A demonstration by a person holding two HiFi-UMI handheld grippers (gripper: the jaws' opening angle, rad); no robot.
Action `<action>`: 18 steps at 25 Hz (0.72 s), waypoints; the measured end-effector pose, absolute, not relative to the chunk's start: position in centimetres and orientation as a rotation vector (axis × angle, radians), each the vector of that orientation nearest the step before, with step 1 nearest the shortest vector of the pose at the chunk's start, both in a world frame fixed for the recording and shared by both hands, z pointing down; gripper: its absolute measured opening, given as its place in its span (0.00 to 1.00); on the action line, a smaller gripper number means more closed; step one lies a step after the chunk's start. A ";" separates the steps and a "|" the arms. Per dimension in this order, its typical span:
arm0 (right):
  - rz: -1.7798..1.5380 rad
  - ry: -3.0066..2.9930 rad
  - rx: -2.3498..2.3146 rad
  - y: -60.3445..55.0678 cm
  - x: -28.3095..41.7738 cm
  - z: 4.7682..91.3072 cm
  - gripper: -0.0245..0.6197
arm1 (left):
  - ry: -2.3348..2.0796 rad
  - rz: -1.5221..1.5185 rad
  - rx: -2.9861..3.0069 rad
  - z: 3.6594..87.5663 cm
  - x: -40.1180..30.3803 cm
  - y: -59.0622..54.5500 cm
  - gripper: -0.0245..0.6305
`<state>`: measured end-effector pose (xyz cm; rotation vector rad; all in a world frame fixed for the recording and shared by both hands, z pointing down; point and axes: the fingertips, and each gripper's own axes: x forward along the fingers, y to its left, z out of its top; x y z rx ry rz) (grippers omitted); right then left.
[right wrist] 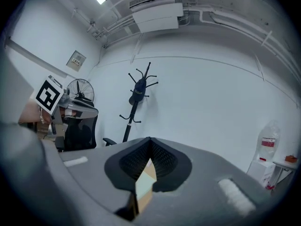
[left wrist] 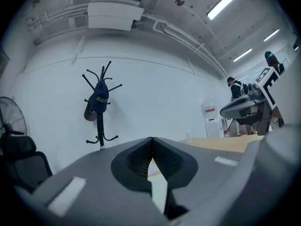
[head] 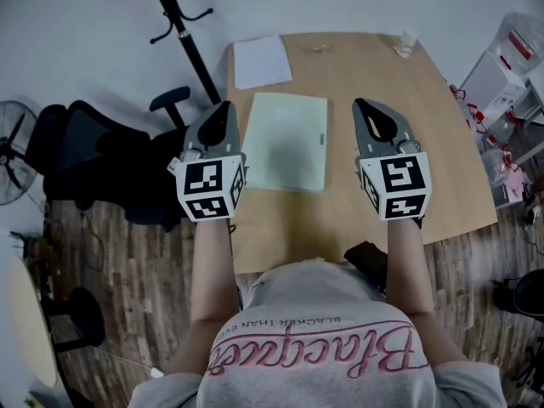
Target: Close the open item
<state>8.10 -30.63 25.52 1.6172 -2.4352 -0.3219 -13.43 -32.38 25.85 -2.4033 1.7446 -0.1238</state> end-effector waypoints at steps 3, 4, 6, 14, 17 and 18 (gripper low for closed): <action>-0.315 -2.472 1.627 -30.4 8.0 24.9 0.04 | 1.744 -0.076 -2.367 24.8 -13.8 -31.6 0.06; -0.318 -2.481 1.626 -30.3 7.9 24.8 0.04 | 1.745 -0.061 -2.357 24.4 -14.0 -31.3 0.06; -0.334 -2.496 1.617 -30.2 7.6 24.4 0.04 | 1.742 -0.041 -2.335 23.7 -14.2 -31.0 0.06; -0.365 -2.527 1.644 -29.9 7.9 23.1 0.04 | 1.712 -0.037 -2.295 22.0 -14.1 -30.5 0.06; -0.359 -2.534 1.667 -29.9 8.4 22.7 0.04 | 1.710 -0.026 -2.284 21.5 -14.1 -30.4 0.06; -0.354 -2.534 1.673 -29.9 8.5 22.7 0.04 | 1.711 -0.023 -2.281 21.3 -14.1 -30.3 0.06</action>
